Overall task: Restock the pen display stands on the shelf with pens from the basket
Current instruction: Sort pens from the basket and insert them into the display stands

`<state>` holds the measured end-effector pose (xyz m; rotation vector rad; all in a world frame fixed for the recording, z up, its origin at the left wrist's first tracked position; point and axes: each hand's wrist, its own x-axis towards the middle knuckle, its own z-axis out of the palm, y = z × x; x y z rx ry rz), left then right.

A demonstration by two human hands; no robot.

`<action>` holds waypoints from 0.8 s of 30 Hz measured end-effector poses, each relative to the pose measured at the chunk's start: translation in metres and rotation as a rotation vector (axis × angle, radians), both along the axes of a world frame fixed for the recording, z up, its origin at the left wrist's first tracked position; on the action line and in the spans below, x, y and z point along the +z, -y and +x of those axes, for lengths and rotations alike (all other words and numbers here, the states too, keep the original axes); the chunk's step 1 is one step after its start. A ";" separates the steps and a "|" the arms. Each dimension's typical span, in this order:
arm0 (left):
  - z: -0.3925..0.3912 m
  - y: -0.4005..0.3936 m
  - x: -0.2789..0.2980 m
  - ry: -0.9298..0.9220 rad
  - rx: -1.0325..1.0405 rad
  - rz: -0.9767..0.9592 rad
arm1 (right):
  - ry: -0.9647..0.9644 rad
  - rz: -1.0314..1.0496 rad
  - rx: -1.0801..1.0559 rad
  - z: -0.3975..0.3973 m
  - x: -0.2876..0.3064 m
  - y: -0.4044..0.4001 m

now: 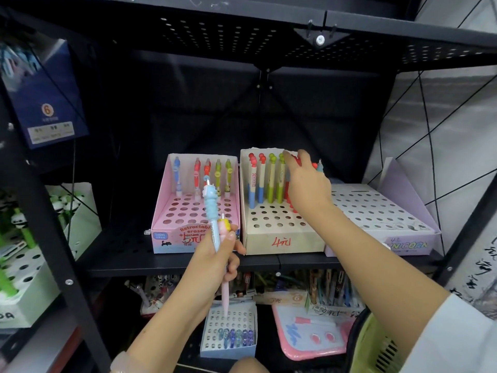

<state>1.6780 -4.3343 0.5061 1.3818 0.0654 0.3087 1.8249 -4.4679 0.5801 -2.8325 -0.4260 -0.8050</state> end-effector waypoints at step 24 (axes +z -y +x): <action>0.005 0.006 -0.001 0.013 0.007 -0.008 | -0.198 -0.168 0.442 -0.037 -0.070 -0.003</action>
